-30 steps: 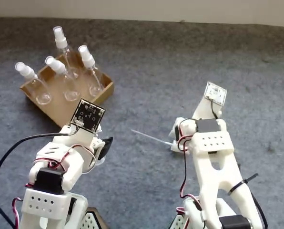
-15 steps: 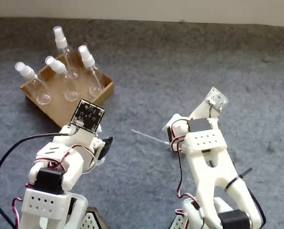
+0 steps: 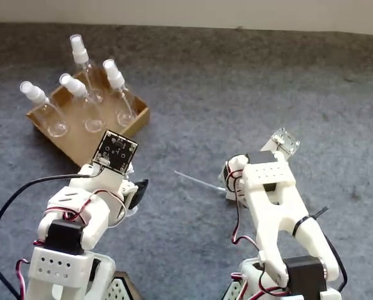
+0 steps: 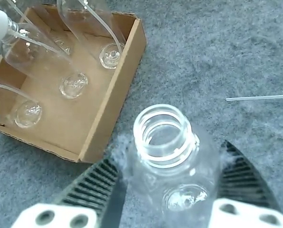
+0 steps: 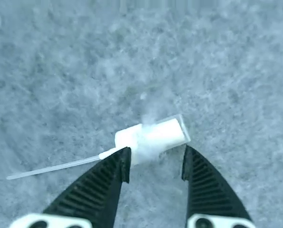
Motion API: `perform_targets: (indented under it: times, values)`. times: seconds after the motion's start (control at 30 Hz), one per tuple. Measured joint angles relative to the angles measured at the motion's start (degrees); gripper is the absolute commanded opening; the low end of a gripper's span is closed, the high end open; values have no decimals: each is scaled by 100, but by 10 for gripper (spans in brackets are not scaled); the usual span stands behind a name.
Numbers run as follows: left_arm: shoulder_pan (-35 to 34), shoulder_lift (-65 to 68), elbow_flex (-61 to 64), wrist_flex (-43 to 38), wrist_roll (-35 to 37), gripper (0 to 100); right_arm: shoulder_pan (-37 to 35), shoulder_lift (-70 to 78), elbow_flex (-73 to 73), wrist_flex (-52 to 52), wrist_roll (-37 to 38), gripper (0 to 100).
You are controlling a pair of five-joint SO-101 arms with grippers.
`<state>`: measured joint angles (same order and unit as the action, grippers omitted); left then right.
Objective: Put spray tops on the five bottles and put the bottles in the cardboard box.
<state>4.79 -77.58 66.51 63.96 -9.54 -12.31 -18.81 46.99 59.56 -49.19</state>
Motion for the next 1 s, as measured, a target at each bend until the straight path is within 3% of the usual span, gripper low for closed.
perform_targets:
  times: [0.33,0.67,1.0]
  values:
    - [0,0,0,0,0,203,-9,44,0,-536,0,171]
    - [0,0,0,0,0,203,-26,1398,-369,-598,0,166]
    - [0,0,0,0,0,203,97,1248,-730,185,0,166]
